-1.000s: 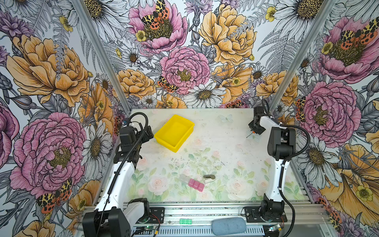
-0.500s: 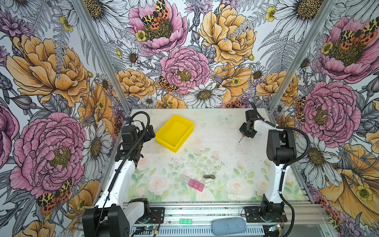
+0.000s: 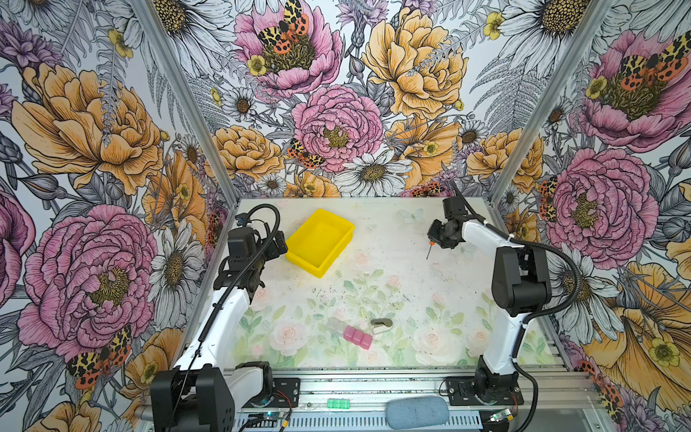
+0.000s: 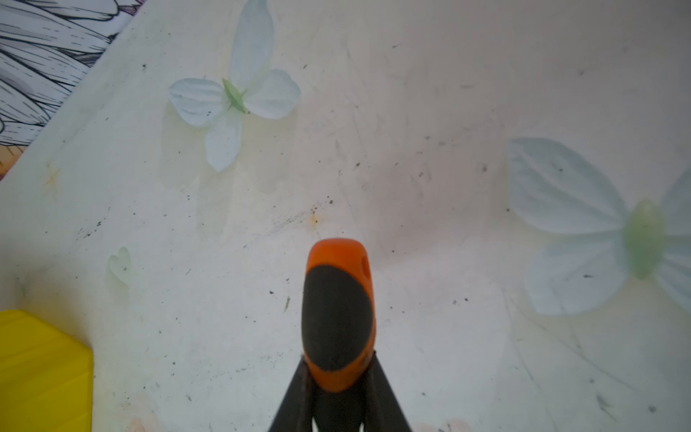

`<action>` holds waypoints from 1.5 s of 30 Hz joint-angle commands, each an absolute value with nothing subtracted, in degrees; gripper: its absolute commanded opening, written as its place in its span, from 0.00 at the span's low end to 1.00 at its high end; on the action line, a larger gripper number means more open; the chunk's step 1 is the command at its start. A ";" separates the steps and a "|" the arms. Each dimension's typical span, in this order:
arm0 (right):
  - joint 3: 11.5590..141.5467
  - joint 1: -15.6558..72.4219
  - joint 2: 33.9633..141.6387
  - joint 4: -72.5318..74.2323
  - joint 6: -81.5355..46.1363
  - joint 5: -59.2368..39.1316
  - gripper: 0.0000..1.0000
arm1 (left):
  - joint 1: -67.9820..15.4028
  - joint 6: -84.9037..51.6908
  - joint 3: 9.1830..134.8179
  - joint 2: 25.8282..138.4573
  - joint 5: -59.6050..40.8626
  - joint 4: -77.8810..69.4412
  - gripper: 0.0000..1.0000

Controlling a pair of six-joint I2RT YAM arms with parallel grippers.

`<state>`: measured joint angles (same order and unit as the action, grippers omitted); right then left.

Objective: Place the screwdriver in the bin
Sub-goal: 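Lift the screwdriver and carry it with the right gripper toward the yellow bin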

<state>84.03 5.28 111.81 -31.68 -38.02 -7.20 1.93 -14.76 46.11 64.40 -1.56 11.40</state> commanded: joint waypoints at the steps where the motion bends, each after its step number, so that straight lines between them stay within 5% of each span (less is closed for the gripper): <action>1: 83.34 8.18 108.38 -30.10 -37.65 -10.57 0.00 | 1.25 -13.75 46.63 64.49 -1.85 10.99 0.99; 20: 82.90 25.60 104.74 -24.00 -54.52 -15.90 0.00 | 0.79 -17.23 42.84 59.93 -2.02 12.88 0.99; 45: 103.25 39.35 120.86 -17.23 -66.05 -14.82 0.00 | 0.18 -18.28 39.14 49.62 -2.58 19.08 0.98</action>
